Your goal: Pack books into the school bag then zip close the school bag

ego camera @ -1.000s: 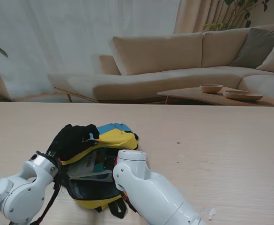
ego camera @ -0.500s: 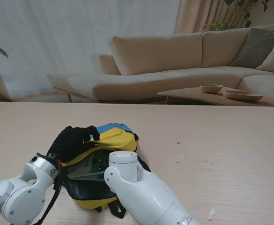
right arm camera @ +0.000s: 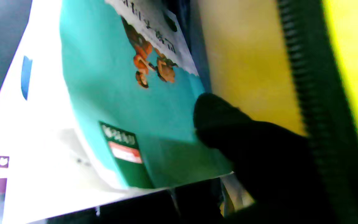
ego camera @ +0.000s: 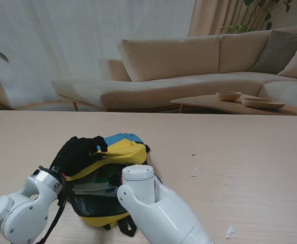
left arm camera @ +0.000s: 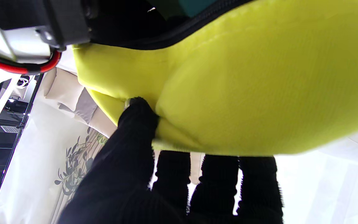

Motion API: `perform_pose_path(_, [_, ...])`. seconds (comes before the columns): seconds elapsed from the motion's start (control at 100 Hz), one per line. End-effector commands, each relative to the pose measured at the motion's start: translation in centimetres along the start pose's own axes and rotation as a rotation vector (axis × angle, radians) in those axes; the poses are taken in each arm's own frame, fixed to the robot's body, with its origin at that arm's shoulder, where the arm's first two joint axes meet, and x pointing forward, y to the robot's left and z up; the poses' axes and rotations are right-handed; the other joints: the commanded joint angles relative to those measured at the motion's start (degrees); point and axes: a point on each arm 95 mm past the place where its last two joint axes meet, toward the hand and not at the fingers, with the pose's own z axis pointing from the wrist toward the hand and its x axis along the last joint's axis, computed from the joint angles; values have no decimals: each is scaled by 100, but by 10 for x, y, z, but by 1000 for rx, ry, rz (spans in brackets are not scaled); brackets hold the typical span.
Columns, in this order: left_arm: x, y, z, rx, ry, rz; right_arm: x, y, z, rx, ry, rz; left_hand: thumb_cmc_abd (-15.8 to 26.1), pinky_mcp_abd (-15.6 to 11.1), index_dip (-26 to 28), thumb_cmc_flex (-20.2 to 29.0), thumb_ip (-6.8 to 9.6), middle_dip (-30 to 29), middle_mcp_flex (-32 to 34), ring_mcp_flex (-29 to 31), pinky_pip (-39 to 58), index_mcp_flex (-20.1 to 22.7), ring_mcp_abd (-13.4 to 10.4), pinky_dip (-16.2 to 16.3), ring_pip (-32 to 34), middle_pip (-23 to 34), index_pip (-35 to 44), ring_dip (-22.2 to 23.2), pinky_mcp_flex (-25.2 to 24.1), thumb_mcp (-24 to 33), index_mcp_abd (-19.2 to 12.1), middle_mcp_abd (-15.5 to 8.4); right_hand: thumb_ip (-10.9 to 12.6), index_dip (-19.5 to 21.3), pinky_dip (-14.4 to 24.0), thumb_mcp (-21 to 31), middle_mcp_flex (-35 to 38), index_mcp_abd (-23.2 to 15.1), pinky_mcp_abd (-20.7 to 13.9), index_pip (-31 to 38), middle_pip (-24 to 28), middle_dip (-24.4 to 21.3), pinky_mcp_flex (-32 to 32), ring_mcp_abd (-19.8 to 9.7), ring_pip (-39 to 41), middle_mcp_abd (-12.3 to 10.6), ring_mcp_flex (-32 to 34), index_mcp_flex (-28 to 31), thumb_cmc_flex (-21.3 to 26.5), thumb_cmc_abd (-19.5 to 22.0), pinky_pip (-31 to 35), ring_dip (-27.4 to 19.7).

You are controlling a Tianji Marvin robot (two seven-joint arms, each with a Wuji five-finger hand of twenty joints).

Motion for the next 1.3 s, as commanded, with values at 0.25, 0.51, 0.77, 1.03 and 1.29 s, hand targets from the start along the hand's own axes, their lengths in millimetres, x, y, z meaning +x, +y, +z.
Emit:
perform_pose_path(0.25, [0,-4,5,0,0,-5,5,19,-14,53,22,3,522,146,329,487,202,-6,-12,-15,195,-73,135,90,60,201,521,117,-92,-5,-136,-93,277,-532,-93,-217,-866,44,246,-376,-347,-235,-595,48,-375,49,-673,-811,-481,142,-436,-223])
perform_pose_path(0.51, [-2,-3,9,-6,-7,-5,6,32,-23,124,43,-2,525,134,333,487,204,-8,-7,-17,195,-75,139,88,59,205,523,118,-91,1,-134,-98,315,-1032,-854,-518,-1718,-46,-800,-593,-1009,-627,-1742,-511,-1524,-289,-1605,-1797,-579,303,-1855,-838])
perform_pose_path(0.77, [-3,-3,10,-6,-6,-1,5,30,-27,124,62,-65,527,134,334,487,199,-8,-5,-12,200,-77,126,88,56,208,521,117,-82,-6,-137,-105,297,-1068,-548,-661,-1437,-39,-780,-220,-353,-303,-1248,-341,-1329,-270,-867,-1373,809,963,-1087,-758])
perform_pose_path(1.03, [-3,-3,9,-3,-6,-2,5,22,-21,52,37,-80,520,132,334,487,201,-12,6,-14,198,-72,127,85,53,206,519,117,-83,-10,-139,-109,-461,41,588,-24,999,-227,-414,1201,1195,98,1314,339,2605,179,916,830,1600,784,1297,1081])
perform_pose_path(1.29, [-3,-2,6,0,-6,0,4,10,-11,-9,24,-72,515,136,333,487,203,-12,6,-2,201,-63,121,84,57,205,521,118,-77,-16,-138,-106,-758,-64,-215,567,2624,-504,-199,1561,804,-70,2795,469,2445,130,2493,2256,1837,227,1368,645])
